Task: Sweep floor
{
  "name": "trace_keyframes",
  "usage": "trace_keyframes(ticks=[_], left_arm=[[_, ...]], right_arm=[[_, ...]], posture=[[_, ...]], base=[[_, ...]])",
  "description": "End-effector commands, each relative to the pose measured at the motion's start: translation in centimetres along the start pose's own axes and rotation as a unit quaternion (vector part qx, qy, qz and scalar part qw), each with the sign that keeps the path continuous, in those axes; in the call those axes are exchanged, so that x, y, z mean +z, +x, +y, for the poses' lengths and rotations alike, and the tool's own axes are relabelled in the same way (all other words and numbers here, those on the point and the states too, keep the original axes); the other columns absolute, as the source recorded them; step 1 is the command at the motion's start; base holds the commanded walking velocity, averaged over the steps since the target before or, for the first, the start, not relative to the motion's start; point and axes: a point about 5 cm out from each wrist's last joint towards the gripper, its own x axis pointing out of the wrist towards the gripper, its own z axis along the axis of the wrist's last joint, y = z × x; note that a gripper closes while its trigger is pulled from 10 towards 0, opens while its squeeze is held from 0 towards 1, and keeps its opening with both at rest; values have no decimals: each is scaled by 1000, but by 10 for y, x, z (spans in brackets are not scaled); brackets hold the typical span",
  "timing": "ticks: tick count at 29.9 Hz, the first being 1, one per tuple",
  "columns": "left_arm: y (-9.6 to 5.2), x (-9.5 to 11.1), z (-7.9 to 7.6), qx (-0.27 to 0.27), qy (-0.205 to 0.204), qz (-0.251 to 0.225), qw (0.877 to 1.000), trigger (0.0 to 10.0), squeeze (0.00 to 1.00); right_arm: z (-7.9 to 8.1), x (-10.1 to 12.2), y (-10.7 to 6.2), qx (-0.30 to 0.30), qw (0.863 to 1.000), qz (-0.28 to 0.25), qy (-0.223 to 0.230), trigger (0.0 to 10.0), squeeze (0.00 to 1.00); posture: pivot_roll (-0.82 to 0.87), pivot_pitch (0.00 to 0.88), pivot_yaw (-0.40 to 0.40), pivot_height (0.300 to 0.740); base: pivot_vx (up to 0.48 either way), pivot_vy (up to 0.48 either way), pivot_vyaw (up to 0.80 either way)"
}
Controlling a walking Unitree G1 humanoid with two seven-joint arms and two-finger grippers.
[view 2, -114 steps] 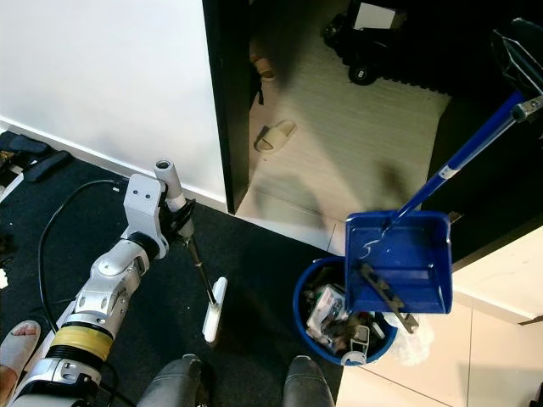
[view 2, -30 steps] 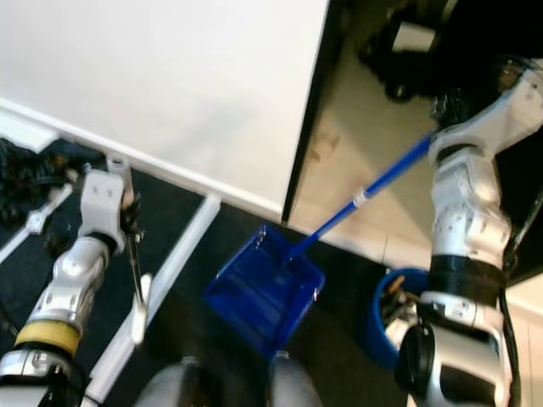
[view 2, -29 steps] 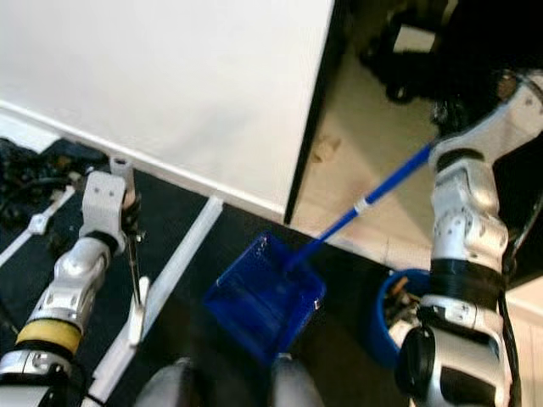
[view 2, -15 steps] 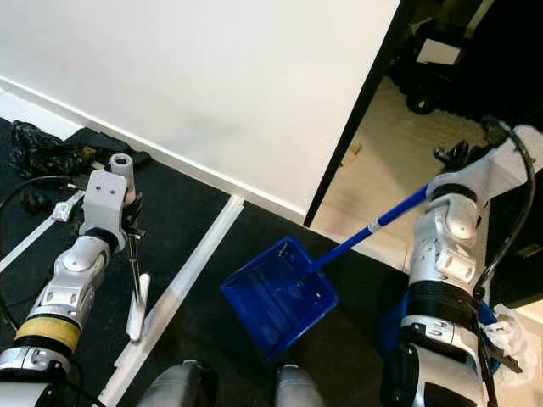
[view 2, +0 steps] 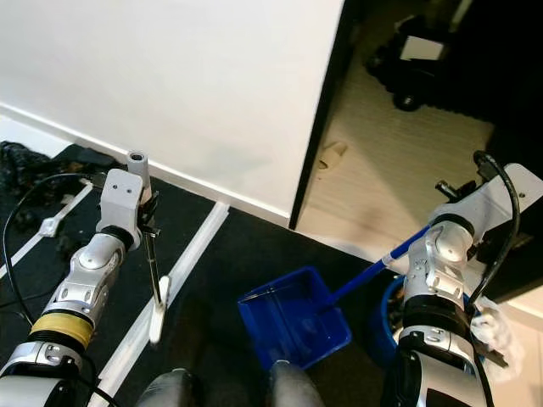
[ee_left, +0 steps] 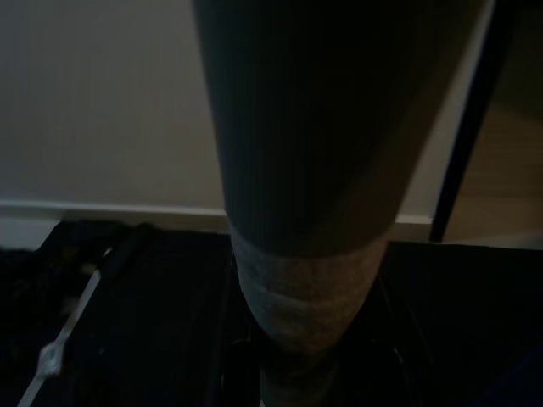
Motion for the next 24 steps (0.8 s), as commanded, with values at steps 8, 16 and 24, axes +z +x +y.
trace_keyframes(ticks=[8,16,24], left_arm=[[-3,2,-17,-26,2,-20,999,10000,0],[-11,3,-19,-25,-9,-38,999,10000,0],[-29,29,-13,-5,-13,-124,992,10000,0]], right_arm=[[21,-14,-10,-31,999,9,1,10000,0],[27,-14,-12,-46,999,-7,20,10000,0],[43,5,-5,-33,996,-50,68,10000,0]], posture=[[66,169,-54,740],[95,253,-68,740],[167,329,-75,740]], base=[[0,0,0],[0,0,0],[0,0,0]])
